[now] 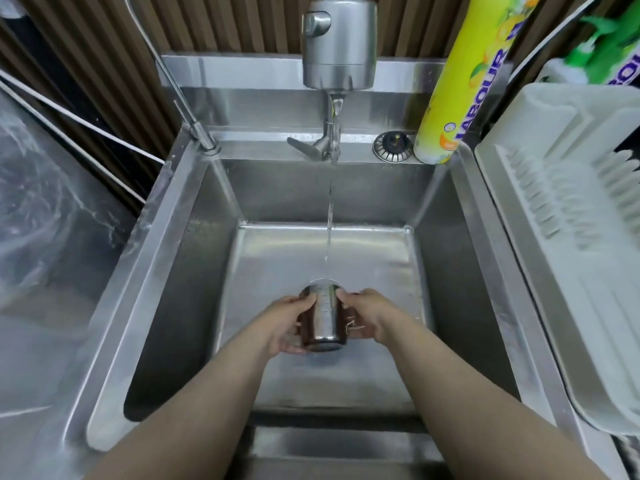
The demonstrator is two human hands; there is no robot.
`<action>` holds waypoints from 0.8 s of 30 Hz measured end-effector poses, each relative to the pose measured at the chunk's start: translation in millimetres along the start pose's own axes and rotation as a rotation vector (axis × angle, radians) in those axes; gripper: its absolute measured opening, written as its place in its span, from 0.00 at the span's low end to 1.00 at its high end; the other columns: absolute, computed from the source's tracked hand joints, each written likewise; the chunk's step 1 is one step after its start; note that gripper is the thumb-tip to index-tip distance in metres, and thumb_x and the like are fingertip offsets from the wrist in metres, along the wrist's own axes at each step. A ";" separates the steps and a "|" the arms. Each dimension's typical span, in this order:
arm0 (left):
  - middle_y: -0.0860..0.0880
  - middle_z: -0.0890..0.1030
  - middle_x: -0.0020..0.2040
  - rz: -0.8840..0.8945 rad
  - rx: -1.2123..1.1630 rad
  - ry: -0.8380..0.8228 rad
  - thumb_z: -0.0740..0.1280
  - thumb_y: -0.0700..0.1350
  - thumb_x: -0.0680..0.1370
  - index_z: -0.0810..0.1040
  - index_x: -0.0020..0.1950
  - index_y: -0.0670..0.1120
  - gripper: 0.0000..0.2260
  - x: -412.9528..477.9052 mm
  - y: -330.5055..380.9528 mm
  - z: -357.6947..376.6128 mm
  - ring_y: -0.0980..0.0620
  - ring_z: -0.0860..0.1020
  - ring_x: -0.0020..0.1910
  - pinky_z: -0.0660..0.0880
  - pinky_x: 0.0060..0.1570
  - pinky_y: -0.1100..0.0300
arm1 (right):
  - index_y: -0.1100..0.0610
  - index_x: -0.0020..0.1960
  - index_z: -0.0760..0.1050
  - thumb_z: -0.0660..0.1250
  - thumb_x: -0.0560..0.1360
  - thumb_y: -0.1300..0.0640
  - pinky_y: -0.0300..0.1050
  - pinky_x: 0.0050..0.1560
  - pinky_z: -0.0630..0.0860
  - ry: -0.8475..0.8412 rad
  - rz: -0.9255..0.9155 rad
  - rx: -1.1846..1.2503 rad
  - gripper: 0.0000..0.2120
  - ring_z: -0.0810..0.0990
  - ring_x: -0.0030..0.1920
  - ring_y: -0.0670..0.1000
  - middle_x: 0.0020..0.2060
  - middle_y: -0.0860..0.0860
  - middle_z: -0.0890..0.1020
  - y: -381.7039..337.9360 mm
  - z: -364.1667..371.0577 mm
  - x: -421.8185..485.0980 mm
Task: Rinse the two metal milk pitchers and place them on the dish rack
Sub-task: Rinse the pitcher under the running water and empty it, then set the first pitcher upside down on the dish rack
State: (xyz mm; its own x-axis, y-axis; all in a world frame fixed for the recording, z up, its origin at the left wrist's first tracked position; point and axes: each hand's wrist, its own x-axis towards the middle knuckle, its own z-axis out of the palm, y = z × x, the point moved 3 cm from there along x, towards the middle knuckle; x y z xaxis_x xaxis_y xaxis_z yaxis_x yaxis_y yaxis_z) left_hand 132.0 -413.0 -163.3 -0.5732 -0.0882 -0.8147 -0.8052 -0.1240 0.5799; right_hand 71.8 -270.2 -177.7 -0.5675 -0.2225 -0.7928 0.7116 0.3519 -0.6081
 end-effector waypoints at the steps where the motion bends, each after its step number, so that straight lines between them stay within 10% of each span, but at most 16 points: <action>1: 0.45 0.79 0.55 -0.021 0.011 0.001 0.67 0.54 0.76 0.72 0.62 0.46 0.19 -0.7 -2.2 -1.9 0.48 0.78 0.44 0.78 0.36 0.53 | 0.61 0.48 0.72 0.64 0.77 0.50 0.50 0.43 0.77 -0.004 0.040 -0.015 0.12 0.76 0.34 0.53 0.36 0.56 0.77 2.0 1.7 0.4; 6: 0.49 0.81 0.56 0.122 0.132 -0.052 0.74 0.50 0.71 0.72 0.62 0.53 0.21 -19.2 3.1 -4.5 0.52 0.80 0.52 0.77 0.47 0.57 | 0.54 0.50 0.67 0.62 0.78 0.53 0.44 0.31 0.80 -0.002 0.000 0.049 0.06 0.75 0.31 0.52 0.37 0.55 0.74 -4.7 4.6 -12.9; 11: 0.51 0.82 0.55 0.409 0.077 -0.057 0.74 0.40 0.70 0.74 0.63 0.56 0.24 -42.9 32.2 5.9 0.52 0.80 0.53 0.77 0.46 0.60 | 0.56 0.50 0.75 0.61 0.78 0.50 0.50 0.54 0.80 0.131 -0.290 0.009 0.10 0.78 0.47 0.50 0.47 0.49 0.79 -24.6 -18.4 -45.1; 16: 0.53 0.84 0.54 0.566 -0.094 -0.182 0.71 0.42 0.73 0.76 0.62 0.55 0.19 -65.3 69.4 58.5 0.51 0.83 0.53 0.80 0.43 0.59 | 0.48 0.67 0.72 0.65 0.75 0.46 0.46 0.76 0.49 0.442 -0.720 -0.355 0.21 0.56 0.74 0.41 0.69 0.38 0.67 -45.3 -83.5 -116.1; 20: 0.44 0.82 0.55 0.668 -0.080 -0.228 0.70 0.47 0.73 0.79 0.55 0.48 0.12 -78.0 116.0 112.0 0.53 0.83 0.48 0.82 0.43 0.55 | 0.36 0.65 0.67 0.72 0.63 0.38 0.44 0.73 0.37 0.502 -0.831 -0.448 0.32 0.56 0.72 0.32 0.63 0.24 0.65 -52.6 -130.5 -166.7; 24: 0.47 0.82 0.48 0.781 0.022 -0.316 0.69 0.48 0.75 0.80 0.49 0.48 0.06 -97.3 173.2 178.5 0.57 0.83 0.39 0.81 0.35 0.63 | 0.34 0.57 0.72 0.72 0.69 0.46 0.25 0.65 0.53 0.666 -0.957 -0.247 0.18 0.74 0.55 0.30 0.52 0.26 0.78 -72.0 -178.3 -202.5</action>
State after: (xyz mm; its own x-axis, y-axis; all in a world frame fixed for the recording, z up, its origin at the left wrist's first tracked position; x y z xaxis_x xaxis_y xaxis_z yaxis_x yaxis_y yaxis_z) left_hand 21.1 -249.4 16.4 -0.9798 0.1404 -0.1426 -0.1601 -0.1223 0.9795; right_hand 61.7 -88.3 34.0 -0.9797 0.0002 0.2003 -0.1754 0.4817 -0.8586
